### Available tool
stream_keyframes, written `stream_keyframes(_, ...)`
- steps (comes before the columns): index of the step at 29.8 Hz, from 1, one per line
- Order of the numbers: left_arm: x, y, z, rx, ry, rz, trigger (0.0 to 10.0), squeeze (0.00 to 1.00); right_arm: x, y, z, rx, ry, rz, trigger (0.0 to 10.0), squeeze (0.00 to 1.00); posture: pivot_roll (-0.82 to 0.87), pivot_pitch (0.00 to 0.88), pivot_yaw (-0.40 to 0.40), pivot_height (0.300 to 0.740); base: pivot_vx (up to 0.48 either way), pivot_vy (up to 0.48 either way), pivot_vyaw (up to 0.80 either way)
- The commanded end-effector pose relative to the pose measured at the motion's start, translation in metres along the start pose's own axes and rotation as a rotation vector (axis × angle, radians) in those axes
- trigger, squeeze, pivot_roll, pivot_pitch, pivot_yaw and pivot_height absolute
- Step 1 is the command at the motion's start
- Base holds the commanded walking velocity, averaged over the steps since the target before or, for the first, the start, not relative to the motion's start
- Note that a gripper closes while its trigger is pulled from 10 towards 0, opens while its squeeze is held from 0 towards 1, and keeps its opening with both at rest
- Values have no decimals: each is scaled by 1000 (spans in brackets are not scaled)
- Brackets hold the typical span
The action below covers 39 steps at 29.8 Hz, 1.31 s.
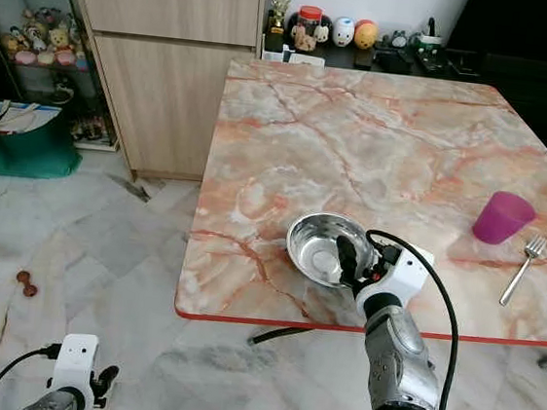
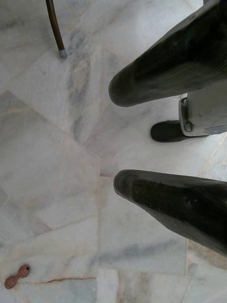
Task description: Setting the table
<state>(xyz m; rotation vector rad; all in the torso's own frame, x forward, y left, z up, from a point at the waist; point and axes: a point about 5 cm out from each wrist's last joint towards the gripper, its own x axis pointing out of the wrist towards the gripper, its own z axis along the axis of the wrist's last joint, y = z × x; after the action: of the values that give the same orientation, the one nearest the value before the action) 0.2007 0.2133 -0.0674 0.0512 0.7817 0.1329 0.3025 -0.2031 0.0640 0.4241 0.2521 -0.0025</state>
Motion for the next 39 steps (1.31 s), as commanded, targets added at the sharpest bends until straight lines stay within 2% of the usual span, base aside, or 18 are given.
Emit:
stream_keyframes(1,-1,2,-4,-1,17,11,10000,0,2,2,1,19,6,5,10000,0,-46,0,-45,740,0,0,0)
stream_keyframes(20,-1,2,-3,1,14,11,10000,0,3,3,-11,66,30,-10,10000,0,-42,0,-41,740,0,0,0)
stream_keyframes(33,-1,2,-3,5,12,13,10000,0,7,4,-10,58,20,-37,10000,0,-42,0,-41,740,0,0,0)
stream_keyframes(34,-1,2,-3,5,12,13,10000,0,7,4,-10,56,17,-37,8824,0,-43,0,-42,740,0,0,0)
stream_keyframes(35,-1,2,-3,5,12,13,10000,0,7,5,-9,56,15,-38,3608,0,-43,0,-42,740,0,0,0)
stream_keyframes(36,-1,2,-3,5,12,13,10000,0,7,4,-9,56,14,-39,3608,0,-43,0,-42,740,0,0,0)
stream_keyframes(37,-1,2,-3,5,12,13,10000,0,7,4,-9,56,13,-40,1176,0,-43,0,-42,740,0,0,0)
stream_keyframes(39,-1,2,-3,5,13,12,10000,0,8,5,-9,56,11,-41,549,0,-44,0,-41,740,0,0,0)
